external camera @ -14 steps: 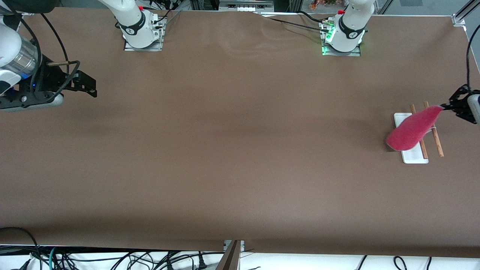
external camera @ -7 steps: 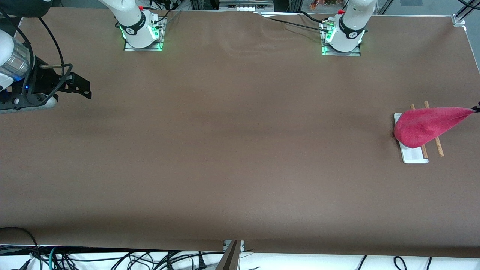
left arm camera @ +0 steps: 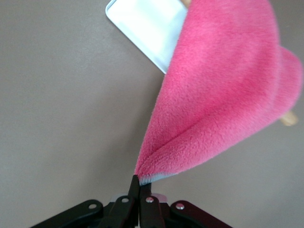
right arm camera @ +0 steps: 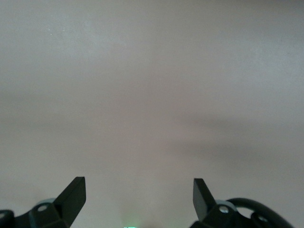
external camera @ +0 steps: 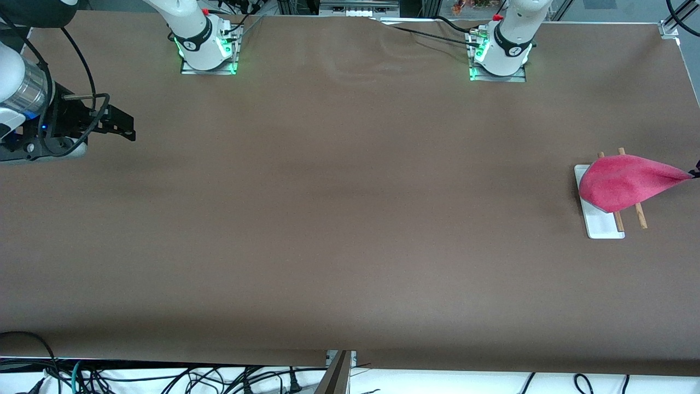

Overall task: Pass towel and hang on rack
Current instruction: 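Lower the towel onto the wooden rack and open the left gripper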

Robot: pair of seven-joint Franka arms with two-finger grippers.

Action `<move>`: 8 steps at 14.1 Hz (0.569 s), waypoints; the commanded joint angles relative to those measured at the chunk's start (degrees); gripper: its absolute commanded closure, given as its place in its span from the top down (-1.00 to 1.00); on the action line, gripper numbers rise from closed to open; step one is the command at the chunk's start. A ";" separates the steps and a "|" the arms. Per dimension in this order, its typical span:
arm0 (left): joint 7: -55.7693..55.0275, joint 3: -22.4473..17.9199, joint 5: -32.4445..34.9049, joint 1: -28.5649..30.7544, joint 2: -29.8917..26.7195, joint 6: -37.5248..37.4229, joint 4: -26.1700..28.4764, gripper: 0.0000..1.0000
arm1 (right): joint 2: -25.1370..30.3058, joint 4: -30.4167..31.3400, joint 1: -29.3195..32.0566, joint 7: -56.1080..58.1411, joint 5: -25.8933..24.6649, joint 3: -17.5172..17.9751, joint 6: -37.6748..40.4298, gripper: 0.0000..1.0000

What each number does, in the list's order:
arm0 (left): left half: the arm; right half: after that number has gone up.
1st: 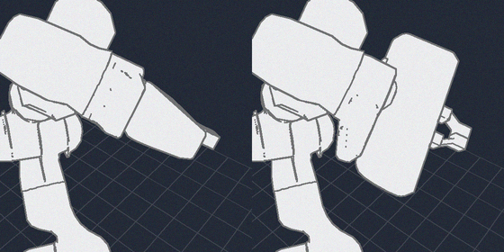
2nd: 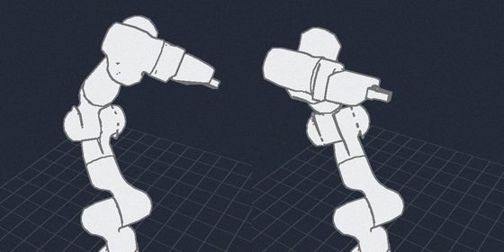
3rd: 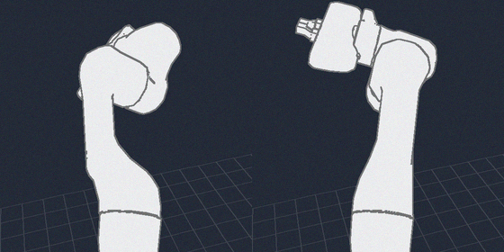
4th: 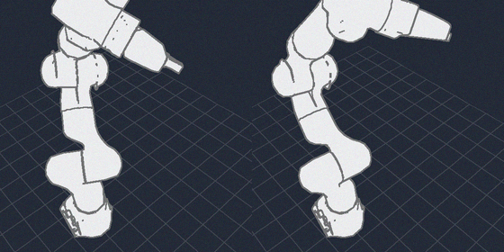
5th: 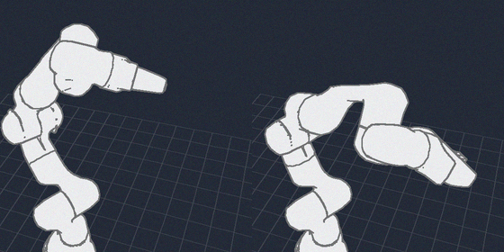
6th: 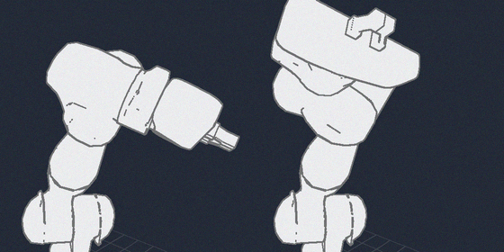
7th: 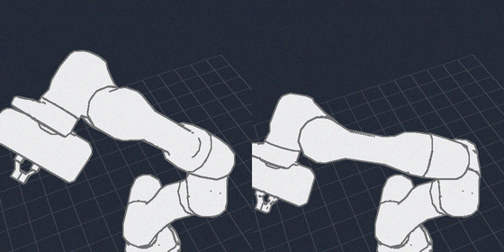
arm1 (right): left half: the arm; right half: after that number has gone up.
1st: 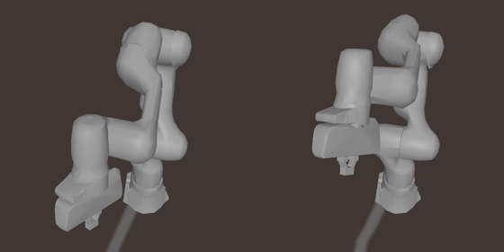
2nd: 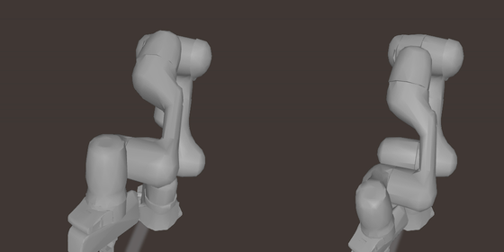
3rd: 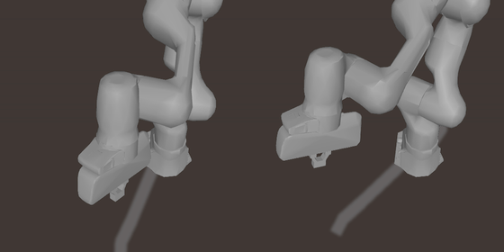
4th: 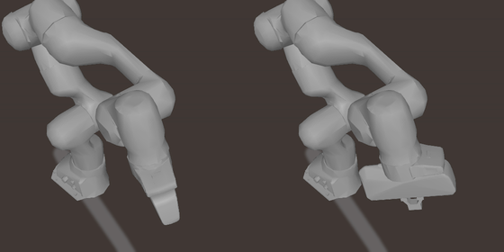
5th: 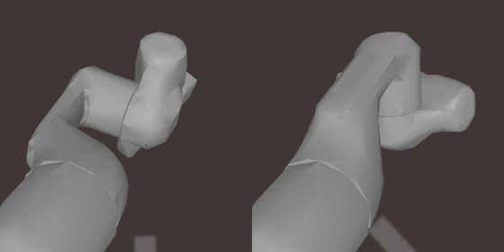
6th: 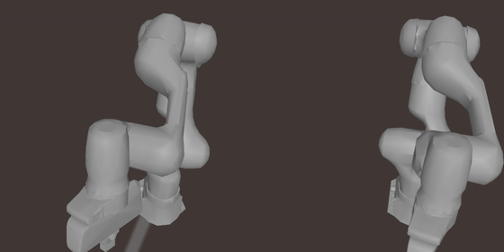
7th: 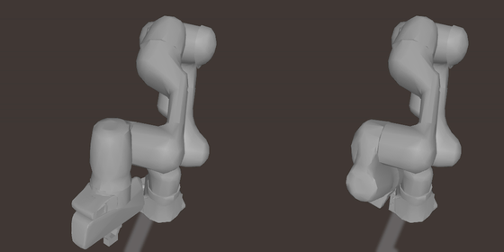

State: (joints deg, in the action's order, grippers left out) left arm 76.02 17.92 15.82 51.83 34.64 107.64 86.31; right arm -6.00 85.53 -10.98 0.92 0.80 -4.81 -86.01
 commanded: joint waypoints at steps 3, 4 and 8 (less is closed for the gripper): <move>0.88 0.89 1.94 -0.15 2.80 1.79 -2.20 1.00 | 1.25 0.70 0.17 1.01 -0.62 0.42 0.05 1.00; 0.80 0.89 1.85 -0.15 2.80 1.87 -2.20 1.00 | 1.08 0.52 0.25 1.10 -0.36 0.42 -0.38 1.00; 0.53 1.15 1.76 -0.68 2.54 1.79 -2.46 1.00 | 0.28 0.34 -0.01 0.04 -0.28 0.51 0.05 1.00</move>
State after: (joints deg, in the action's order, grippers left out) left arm 76.02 18.65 15.96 51.58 36.43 110.01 85.93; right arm -6.22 85.53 -11.00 0.94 0.80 -4.65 -86.11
